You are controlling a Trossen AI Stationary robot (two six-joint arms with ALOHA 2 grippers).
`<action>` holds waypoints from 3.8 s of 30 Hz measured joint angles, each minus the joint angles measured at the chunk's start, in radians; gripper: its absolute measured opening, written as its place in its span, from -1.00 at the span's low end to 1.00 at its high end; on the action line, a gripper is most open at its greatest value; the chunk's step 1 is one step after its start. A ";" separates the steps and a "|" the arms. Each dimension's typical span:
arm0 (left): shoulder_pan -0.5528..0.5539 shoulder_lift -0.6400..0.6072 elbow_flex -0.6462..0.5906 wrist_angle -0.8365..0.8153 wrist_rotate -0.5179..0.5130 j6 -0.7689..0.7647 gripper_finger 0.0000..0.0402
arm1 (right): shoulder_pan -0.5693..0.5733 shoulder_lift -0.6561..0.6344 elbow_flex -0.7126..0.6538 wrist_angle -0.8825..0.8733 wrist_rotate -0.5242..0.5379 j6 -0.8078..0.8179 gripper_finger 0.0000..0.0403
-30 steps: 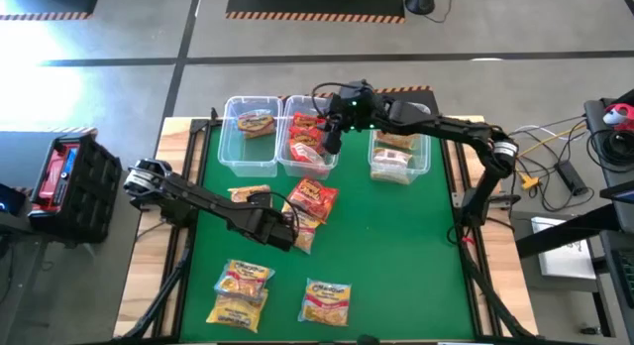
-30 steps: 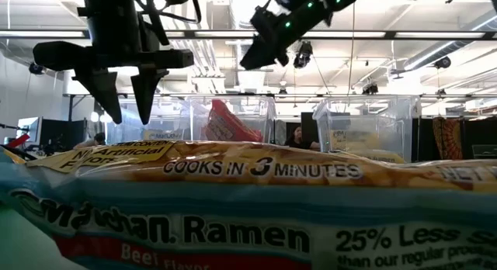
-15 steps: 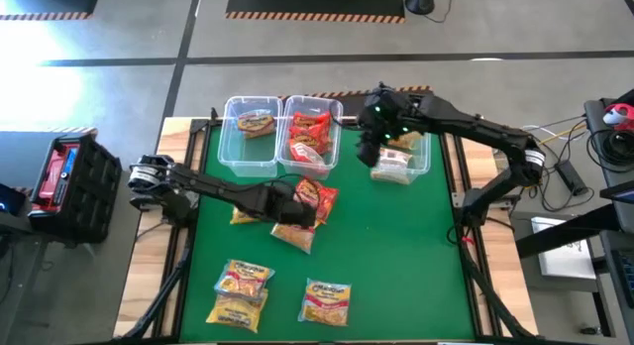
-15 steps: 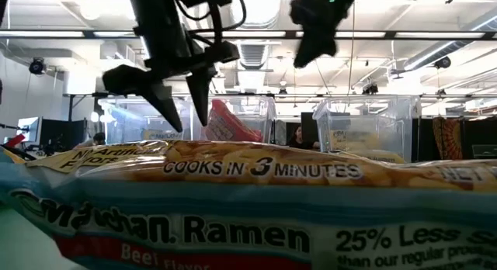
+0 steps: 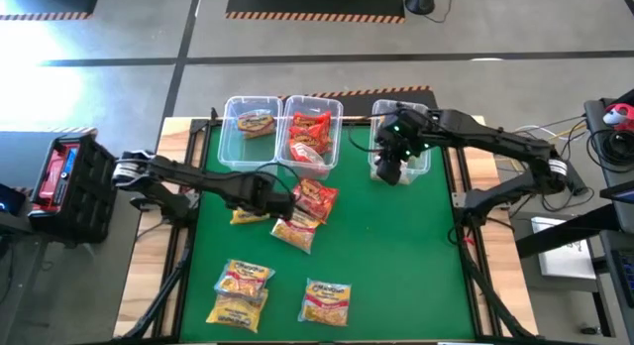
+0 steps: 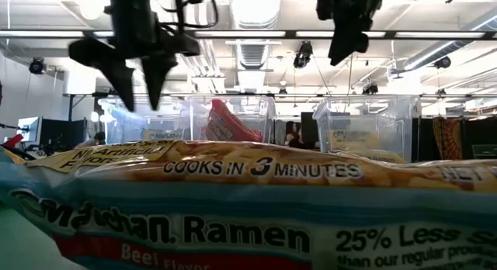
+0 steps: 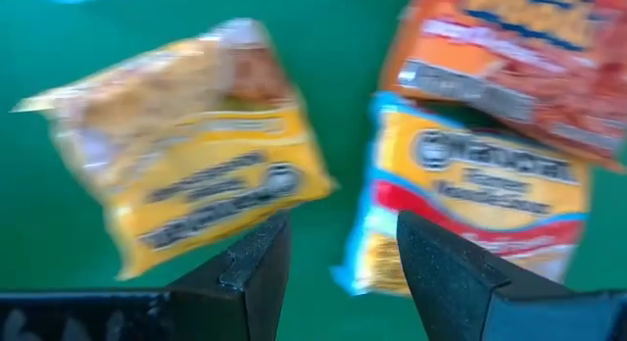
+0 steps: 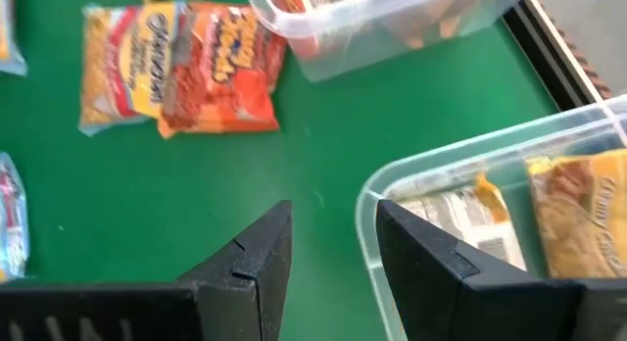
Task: Sort Maruchan noodles
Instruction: Adjust the blue noodle pack, then put the bottom yellow noodle pack into the top right transparent bin
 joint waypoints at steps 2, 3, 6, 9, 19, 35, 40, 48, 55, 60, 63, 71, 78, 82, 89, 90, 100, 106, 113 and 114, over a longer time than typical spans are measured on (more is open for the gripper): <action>-0.002 -0.029 -0.001 -0.061 -0.001 -0.009 -0.15 | 0.006 -0.035 -0.047 0.054 0.000 0.028 -0.31; -0.004 -0.044 -0.001 -0.095 -0.003 -0.011 -0.15 | 0.011 -0.049 -0.069 0.077 0.000 0.043 -0.31; -0.006 -0.080 -0.012 -0.202 -0.008 -0.020 -0.15 | 0.026 -0.087 -0.133 0.139 0.003 0.109 -0.31; -0.003 -0.127 -0.076 -0.213 -0.008 -0.024 -0.15 | 0.051 -0.115 -0.192 0.217 0.003 0.198 -0.31; -0.102 -0.282 -0.340 0.254 0.076 -0.013 -0.15 | 0.265 -0.135 -0.364 0.526 0.005 0.532 -0.31; -0.651 -0.206 -0.228 0.376 0.164 -0.311 -0.15 | 0.577 -0.071 -0.416 0.640 0.217 0.809 -0.31; -0.764 -0.100 -0.144 0.383 0.160 -0.470 -0.15 | 0.595 -0.049 -0.416 0.635 0.217 0.808 -0.31; -0.771 0.068 -0.066 0.346 0.209 -0.522 -0.15 | 0.600 -0.045 -0.416 0.627 0.144 0.771 -0.31; -0.698 0.097 -0.094 0.199 0.178 -0.610 -0.15 | 0.631 -0.044 -0.416 0.628 0.143 0.754 -0.31; -0.630 0.090 -0.099 0.123 0.077 -0.652 -0.15 | 0.651 -0.044 -0.416 0.631 0.195 0.755 -0.31; -0.635 0.087 -0.071 0.203 0.104 -0.575 -0.15 | 0.670 -0.044 -0.416 0.635 0.196 0.769 -0.31; -0.748 0.143 0.113 0.210 0.132 -0.592 -0.15 | 0.737 -0.044 -0.416 0.631 0.199 0.741 -0.31; -0.763 0.256 0.171 0.143 0.231 -0.694 -0.15 | 0.758 -0.044 -0.416 0.630 0.217 0.643 -0.31; -0.763 0.296 0.196 0.138 0.260 -0.708 -0.15 | 0.757 -0.044 -0.416 0.627 0.217 0.614 -0.31; -0.763 0.330 0.182 0.124 0.273 -0.754 -0.15 | 0.757 -0.044 -0.416 0.608 0.217 0.613 -0.31; -0.758 0.335 0.177 0.121 0.276 -0.754 -0.15 | 0.757 -0.044 -0.416 0.601 0.217 0.613 -0.31; -0.720 0.360 0.163 0.131 0.272 -0.754 -0.15 | 0.757 -0.044 -0.417 0.595 0.217 0.614 -0.31; -0.687 0.364 0.164 0.156 0.227 -0.747 -0.15 | 0.757 -0.044 -0.417 0.594 0.217 0.614 -0.31; -0.618 0.366 0.166 0.197 0.120 -0.683 -0.15 | 0.757 -0.044 -0.417 0.577 0.217 0.614 -0.31; -0.604 0.366 0.165 0.197 0.100 -0.675 -0.15 | 0.757 -0.044 -0.417 0.577 0.217 0.614 -0.31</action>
